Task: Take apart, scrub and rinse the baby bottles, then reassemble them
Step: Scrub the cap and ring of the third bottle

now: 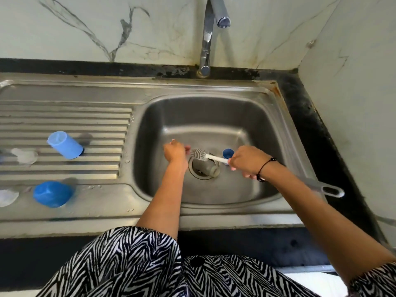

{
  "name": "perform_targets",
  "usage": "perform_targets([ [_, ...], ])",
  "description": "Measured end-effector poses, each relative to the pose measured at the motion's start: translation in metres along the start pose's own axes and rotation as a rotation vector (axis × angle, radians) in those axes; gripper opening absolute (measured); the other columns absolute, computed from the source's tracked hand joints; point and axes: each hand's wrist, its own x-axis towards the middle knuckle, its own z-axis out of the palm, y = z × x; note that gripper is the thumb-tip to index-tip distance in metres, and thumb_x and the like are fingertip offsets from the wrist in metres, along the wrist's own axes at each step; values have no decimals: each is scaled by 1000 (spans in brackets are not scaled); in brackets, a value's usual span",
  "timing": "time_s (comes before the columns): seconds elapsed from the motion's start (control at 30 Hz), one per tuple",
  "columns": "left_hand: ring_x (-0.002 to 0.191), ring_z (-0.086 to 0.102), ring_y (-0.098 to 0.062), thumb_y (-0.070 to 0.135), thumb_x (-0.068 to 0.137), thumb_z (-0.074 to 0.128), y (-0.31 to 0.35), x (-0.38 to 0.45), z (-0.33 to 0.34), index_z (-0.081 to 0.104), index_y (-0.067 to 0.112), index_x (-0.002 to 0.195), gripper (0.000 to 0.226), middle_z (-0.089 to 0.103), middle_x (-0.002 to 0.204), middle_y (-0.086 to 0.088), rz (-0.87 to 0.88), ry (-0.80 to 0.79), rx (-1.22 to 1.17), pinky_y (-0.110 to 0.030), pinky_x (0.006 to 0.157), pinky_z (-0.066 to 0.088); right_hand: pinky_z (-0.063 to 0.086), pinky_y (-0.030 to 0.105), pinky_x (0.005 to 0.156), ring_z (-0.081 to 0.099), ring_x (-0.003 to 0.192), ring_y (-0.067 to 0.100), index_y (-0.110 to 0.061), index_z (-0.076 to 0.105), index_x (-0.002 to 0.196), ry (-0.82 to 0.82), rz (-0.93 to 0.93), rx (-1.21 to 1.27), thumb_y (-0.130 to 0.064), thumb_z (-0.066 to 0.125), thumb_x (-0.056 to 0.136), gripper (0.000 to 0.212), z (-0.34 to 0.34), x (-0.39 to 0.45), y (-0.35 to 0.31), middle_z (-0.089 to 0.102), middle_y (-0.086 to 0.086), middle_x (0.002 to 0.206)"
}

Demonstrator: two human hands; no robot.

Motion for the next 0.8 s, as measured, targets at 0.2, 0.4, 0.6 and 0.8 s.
perform_targets([
  [0.2, 19, 29, -13, -4, 88, 38, -14, 5, -1, 44, 5, 49, 40, 36, 27, -3, -37, -258, 507, -9, 31, 25, 32, 22, 47, 40, 50, 13, -21, 45, 65, 67, 23, 5, -21, 42, 96, 31, 10, 32, 15, 44, 0, 60],
  [0.4, 55, 61, -34, 8, 86, 43, -37, 13, 12, 57, 9, 76, 17, 66, 72, -19, -64, -348, 731, -26, 43, 47, 28, 23, 48, 50, 68, 21, -15, 57, 95, 29, 63, -114, -26, 37, 98, 24, 40, 74, 11, 54, 7, 82],
  [0.6, 111, 58, -35, 5, 91, 46, -40, 18, 15, 62, 0, 110, 26, 63, 116, -19, 110, -336, 1180, -36, 85, 47, 35, 26, 53, 50, 63, 20, -13, 61, 97, -34, 84, -118, -24, 36, 98, 27, 55, 98, 15, 49, 3, 71],
  [0.8, 116, 53, -35, -3, 91, 42, -57, 15, 19, 50, -2, 124, 34, 53, 128, -21, 202, -435, 1396, -36, 92, 44, 37, 28, 55, 51, 67, 23, -15, 51, 93, -38, 78, -76, -26, 39, 97, 16, 59, 99, 19, 51, 7, 79],
])
